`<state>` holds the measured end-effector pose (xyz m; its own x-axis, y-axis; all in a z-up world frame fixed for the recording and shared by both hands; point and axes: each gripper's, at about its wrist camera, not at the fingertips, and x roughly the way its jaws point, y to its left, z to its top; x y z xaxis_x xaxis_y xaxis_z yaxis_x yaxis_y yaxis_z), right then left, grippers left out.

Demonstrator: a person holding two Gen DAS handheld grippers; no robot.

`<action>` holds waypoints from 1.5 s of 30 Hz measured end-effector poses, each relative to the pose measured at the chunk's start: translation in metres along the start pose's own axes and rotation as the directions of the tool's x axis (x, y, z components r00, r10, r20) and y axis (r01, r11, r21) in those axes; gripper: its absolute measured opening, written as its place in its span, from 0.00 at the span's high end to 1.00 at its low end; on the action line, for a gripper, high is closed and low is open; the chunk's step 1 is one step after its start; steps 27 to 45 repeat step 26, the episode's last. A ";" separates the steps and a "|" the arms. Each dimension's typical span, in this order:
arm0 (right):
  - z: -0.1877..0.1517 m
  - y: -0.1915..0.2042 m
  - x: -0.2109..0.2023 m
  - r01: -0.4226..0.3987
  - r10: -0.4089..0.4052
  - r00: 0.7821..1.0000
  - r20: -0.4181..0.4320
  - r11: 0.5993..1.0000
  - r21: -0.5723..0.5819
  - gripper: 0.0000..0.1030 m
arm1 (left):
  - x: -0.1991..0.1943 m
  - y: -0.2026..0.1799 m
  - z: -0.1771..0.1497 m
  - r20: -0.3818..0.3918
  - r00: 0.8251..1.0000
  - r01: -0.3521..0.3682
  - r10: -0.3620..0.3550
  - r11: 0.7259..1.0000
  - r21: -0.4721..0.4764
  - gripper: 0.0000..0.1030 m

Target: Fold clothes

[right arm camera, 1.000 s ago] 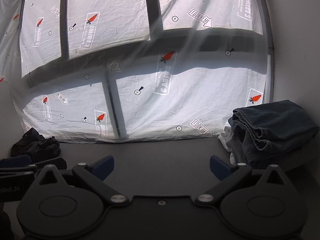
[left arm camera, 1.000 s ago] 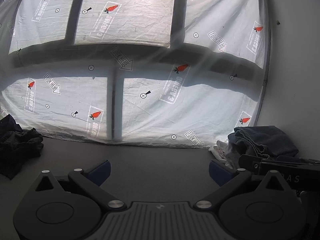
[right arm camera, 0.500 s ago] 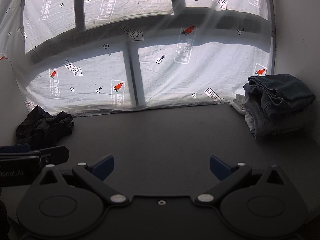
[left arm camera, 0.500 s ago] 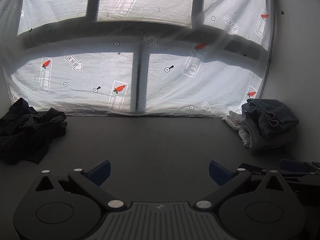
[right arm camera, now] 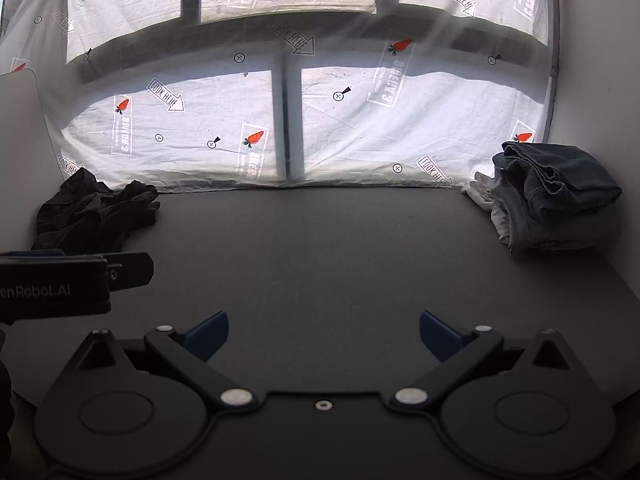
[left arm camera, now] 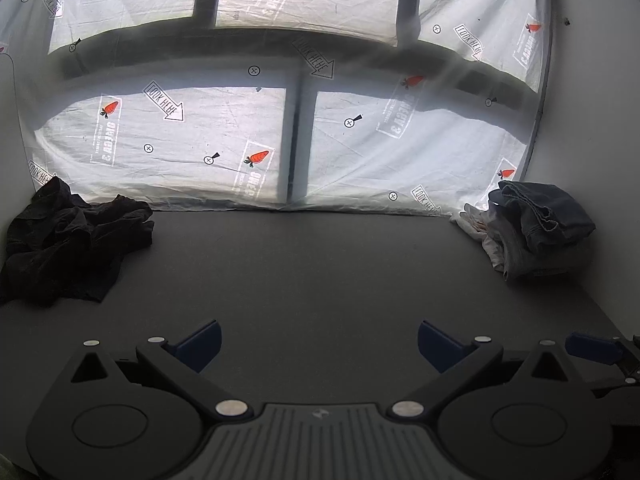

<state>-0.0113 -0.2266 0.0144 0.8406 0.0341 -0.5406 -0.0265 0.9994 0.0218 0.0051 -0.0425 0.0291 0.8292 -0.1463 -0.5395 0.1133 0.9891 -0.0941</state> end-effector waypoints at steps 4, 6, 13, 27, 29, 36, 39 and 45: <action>0.001 0.003 -0.002 0.004 -0.004 1.000 0.008 1.000 -0.001 0.00 | 0.000 0.005 -0.001 -0.002 1.000 0.005 -0.005 1.000 -0.012 0.00; 0.001 0.003 -0.002 0.004 -0.004 1.000 0.006 1.000 -0.002 0.00 | 0.000 0.005 -0.001 -0.001 1.000 0.001 -0.001 1.000 -0.010 0.00; 0.003 0.003 -0.001 0.001 -0.001 1.000 0.011 1.000 -0.002 0.00 | 0.000 0.003 0.000 0.009 1.000 0.001 -0.001 1.000 0.007 0.00; 0.008 0.002 -0.002 0.006 -0.007 1.000 0.029 1.000 0.010 0.00 | 0.001 0.003 0.005 0.014 1.000 -0.002 0.002 1.000 0.008 0.00; 0.008 0.002 -0.002 0.006 -0.007 1.000 0.029 1.000 0.010 0.00 | 0.001 0.003 0.005 0.014 1.000 -0.002 0.002 1.000 0.008 0.00; 0.008 0.002 -0.002 0.006 -0.007 1.000 0.029 1.000 0.010 0.00 | 0.001 0.003 0.005 0.014 1.000 -0.002 0.002 1.000 0.008 0.00; 0.008 0.002 -0.002 0.006 -0.007 1.000 0.029 1.000 0.010 0.00 | 0.001 0.003 0.005 0.014 1.000 -0.002 0.002 1.000 0.008 0.00; 0.008 0.002 -0.002 0.006 -0.007 1.000 0.029 1.000 0.010 0.00 | 0.001 0.003 0.005 0.014 1.000 -0.002 0.002 1.000 0.008 0.00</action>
